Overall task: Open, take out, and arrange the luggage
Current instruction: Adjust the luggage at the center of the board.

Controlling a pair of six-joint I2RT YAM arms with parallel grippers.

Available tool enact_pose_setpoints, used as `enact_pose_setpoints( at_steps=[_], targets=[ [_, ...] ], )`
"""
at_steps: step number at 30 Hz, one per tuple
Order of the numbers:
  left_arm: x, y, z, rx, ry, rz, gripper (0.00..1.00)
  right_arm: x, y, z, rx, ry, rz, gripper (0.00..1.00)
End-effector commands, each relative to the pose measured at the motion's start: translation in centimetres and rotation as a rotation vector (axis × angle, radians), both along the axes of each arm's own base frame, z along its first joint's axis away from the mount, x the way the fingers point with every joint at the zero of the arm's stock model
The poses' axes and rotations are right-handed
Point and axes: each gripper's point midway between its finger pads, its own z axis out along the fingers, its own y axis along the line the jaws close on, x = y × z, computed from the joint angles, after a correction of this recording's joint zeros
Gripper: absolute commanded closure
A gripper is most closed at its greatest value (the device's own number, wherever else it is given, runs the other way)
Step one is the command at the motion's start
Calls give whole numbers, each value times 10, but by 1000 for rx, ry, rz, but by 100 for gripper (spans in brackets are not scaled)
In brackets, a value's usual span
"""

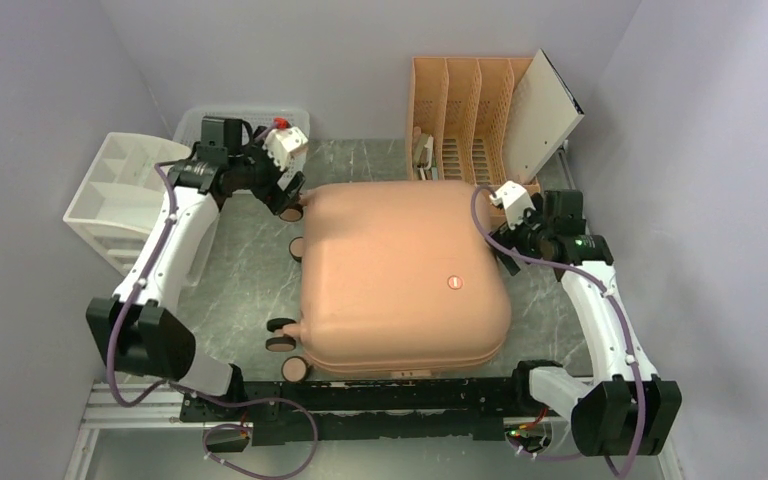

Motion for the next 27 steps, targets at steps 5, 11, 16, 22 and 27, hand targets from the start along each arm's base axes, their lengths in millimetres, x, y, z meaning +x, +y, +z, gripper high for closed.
enact_pose_setpoints(
  at_steps=[5,11,16,22,27],
  targets=[
    [-3,-1,59,-117,-182,59,3,-39,77,-16,151,151,210,0],
    [3,7,60,-145,-201,150,3,-31,80,-8,111,92,182,0],
    [16,24,62,-140,-258,274,3,11,38,35,-12,-121,-83,0],
    [7,5,64,-190,-237,168,3,53,9,108,14,-312,-282,0],
    [-6,-6,59,-191,-215,71,3,96,12,141,92,-408,-344,2]
  ],
)
